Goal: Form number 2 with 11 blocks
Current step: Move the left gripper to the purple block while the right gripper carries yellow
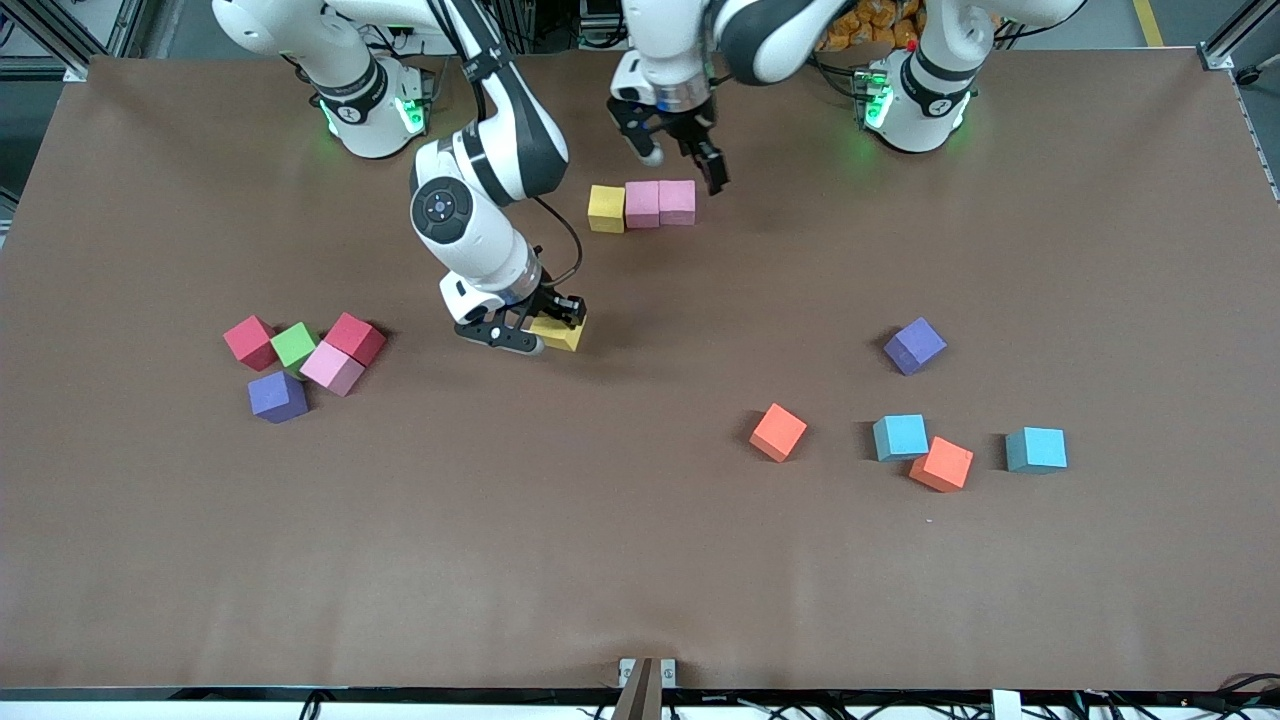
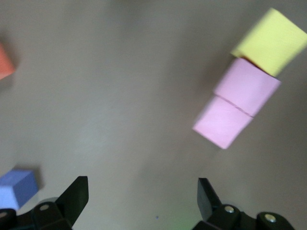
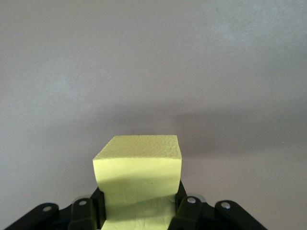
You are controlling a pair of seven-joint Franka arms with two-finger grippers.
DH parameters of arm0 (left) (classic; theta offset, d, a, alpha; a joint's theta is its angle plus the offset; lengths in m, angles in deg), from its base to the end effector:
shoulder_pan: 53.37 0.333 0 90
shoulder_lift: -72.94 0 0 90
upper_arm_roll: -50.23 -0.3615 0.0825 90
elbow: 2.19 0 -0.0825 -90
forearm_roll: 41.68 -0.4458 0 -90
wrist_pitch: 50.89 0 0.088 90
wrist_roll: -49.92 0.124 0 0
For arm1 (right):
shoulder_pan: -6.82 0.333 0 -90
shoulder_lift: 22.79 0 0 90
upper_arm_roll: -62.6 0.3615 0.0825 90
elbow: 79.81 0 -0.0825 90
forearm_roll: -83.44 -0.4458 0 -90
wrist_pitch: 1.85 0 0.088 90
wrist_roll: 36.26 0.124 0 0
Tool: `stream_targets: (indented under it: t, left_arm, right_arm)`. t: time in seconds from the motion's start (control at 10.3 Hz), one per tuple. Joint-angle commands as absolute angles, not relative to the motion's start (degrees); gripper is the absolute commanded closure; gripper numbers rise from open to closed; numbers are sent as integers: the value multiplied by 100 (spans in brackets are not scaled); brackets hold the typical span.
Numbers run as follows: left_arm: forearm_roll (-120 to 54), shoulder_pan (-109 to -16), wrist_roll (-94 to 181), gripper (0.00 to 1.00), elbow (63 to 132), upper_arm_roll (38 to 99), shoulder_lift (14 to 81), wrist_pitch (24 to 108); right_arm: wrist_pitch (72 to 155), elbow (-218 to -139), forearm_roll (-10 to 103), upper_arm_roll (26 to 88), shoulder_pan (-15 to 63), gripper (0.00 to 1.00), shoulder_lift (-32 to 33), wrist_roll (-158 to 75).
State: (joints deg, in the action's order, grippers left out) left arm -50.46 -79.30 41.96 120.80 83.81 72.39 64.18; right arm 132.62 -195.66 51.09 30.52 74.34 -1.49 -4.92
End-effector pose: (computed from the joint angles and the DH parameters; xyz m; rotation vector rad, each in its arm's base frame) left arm 0.3005 -0.4872 0.3821 -2.6087 1.3836 0.0738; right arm 0.5239 0.4027 0.2769 -2.9096 0.4228 0.1225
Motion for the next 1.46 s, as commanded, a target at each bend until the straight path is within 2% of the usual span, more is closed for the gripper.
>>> stream_targets:
  t: [0.0, 0.29, 0.58, 0.88, 1.07, 1.36]
  left_arm:
    - [-4810, -7151, 4219, 0, 12148, 8406, 7496, 6214]
    - [-4801, -6061, 4193, 0, 11956, 8406, 7541, 6108]
    - [-4801, -5268, 4106, 0, 11393, 8398, 6909, 6134]
    - [-4854, -5056, 4096, 0, 11479, 8022, 6653, 6389]
    - [-4906, -5038, 4349, 0, 11619, 7705, 6547, 6459]
    - [-4941, -4889, 5885, 0, 11787, 7317, 6538, 6767]
  right_arm:
    - [13367, -19311, 5136, 3061, 7642, 67, 85, -209]
    - [13551, -18950, 5127, 3070, 8090, 67, 541, 64]
    - [13771, -18844, 5127, 3491, 8327, 67, 744, 293]
    - [13737, -18835, 5127, 3518, 8714, 68, 937, 302]
    - [13727, -18835, 5127, 3763, 8768, 69, 1060, 363]
    - [13780, -18704, 5127, 3790, 9005, 69, 1298, 662]
